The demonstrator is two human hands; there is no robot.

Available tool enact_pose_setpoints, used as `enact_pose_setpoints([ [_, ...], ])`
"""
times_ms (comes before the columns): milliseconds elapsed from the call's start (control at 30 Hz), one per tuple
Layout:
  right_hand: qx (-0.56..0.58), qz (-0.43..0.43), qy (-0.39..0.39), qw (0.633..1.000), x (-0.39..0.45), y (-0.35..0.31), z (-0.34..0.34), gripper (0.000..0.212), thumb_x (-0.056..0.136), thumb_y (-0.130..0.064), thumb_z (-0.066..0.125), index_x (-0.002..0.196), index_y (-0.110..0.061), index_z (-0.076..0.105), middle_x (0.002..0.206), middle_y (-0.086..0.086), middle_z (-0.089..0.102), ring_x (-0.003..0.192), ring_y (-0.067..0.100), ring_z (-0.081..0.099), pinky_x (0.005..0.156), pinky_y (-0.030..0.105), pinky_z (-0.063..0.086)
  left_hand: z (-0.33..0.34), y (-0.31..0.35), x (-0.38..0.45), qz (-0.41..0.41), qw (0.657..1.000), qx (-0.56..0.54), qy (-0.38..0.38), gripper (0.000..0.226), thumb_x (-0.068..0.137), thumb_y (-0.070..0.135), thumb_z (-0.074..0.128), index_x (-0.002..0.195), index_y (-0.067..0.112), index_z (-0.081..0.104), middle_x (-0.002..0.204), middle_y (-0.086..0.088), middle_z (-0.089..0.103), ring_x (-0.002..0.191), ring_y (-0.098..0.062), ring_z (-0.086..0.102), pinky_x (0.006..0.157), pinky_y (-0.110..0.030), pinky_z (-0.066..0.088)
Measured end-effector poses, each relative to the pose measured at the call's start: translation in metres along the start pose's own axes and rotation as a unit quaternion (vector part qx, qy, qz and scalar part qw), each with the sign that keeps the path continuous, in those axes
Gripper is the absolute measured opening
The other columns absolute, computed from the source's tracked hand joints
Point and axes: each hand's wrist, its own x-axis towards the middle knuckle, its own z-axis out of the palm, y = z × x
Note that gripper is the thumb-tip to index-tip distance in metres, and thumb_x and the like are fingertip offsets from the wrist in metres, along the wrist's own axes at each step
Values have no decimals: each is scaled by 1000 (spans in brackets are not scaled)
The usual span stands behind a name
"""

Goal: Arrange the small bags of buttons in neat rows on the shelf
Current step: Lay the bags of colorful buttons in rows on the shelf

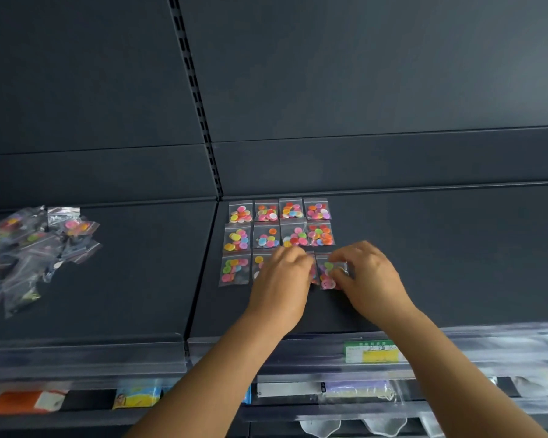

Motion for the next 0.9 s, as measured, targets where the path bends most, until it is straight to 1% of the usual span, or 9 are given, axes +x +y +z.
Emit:
enact_pose_setpoints([
  [33, -14, -26, -21, 999, -3, 1, 0, 13, 85, -18, 66, 97, -16, 71, 106, 3, 62, 96, 24, 56, 75, 33, 48, 1, -1, -3, 19, 999, 6, -28, 28, 93, 13, 54, 120, 12, 61, 122, 0, 56, 113, -18, 46, 95, -32, 41],
  [100, -24, -38, -44, 998, -6, 1, 0, 14, 86, -19, 65, 98, -17, 72, 106, 2, 64, 98, 24, 55, 78, 33, 49, 2, -3, -6, 15, 998, 15, -53, 31, 93, 10, 51, 124, 13, 59, 125, 1, 56, 115, -19, 48, 93, -32, 42],
  [167, -20, -34, -34, 999, -5, 1, 1, 19, 88, -19, 63, 105, -19, 71, 110, 2, 65, 101, 24, 55, 81, 32, 48, 2, -3, -7, 2, 998, 25, -56, 34, 93, 7, 51, 125, 14, 58, 125, 2, 56, 114, -19, 50, 90, -34, 46],
  [333, -24, -42, -30, 998, 1, -4, 3, 21, 89, -17, 61, 108, -18, 71, 113, 3, 65, 104, 24, 55, 83, 34, 49, 1, -4, -6, -4, 998, 26, -53, 34, 92, 5, 52, 124, 15, 59, 124, 1, 57, 110, -20, 53, 87, -34, 48],
  [533, -43, -28, -30, 998, 1, -8, 1, 21, 87, -18, 63, 107, -18, 70, 113, 3, 64, 104, 24, 54, 79, 34, 50, 1, -5, -6, -4, 998, 31, -52, 31, 93, 11, 53, 124, 13, 57, 122, -1, 57, 110, -21, 52, 88, -34, 47],
  [667, -57, -44, -13, 997, 0, -22, 1, 29, 88, -25, 61, 116, -17, 64, 117, 4, 62, 108, 25, 53, 79, 31, 45, -10, -6, -11, 0, 999, 24, -22, 39, 93, 24, 55, 130, 14, 52, 128, -2, 54, 117, -22, 48, 96, -32, 41],
  [767, -90, -77, -41, 992, 0, -41, 6, 43, 91, -35, 55, 131, -21, 51, 132, 0, 54, 120, 22, 46, 95, 31, 40, -25, -19, -19, -10, 999, 44, 1, 51, 93, 32, 55, 139, 14, 43, 137, -2, 49, 127, -20, 43, 105, -32, 34],
  [833, -106, -101, -68, 987, 2, -58, 12, 53, 92, -43, 50, 140, -24, 39, 142, -3, 44, 132, 20, 35, 107, 33, 30, -38, -36, -28, -23, 998, 53, 15, 56, 94, 35, 54, 143, 15, 36, 142, -1, 45, 131, -19, 38, 109, -31, 29],
  [900, -110, -126, -86, 982, 4, -78, 19, 59, 91, -49, 47, 144, -25, 31, 147, -5, 38, 138, 18, 29, 113, 34, 21, -53, -57, -39, -38, 997, 61, 31, 57, 94, 37, 52, 145, 17, 33, 144, 1, 43, 132, -16, 37, 111, -30, 25],
])
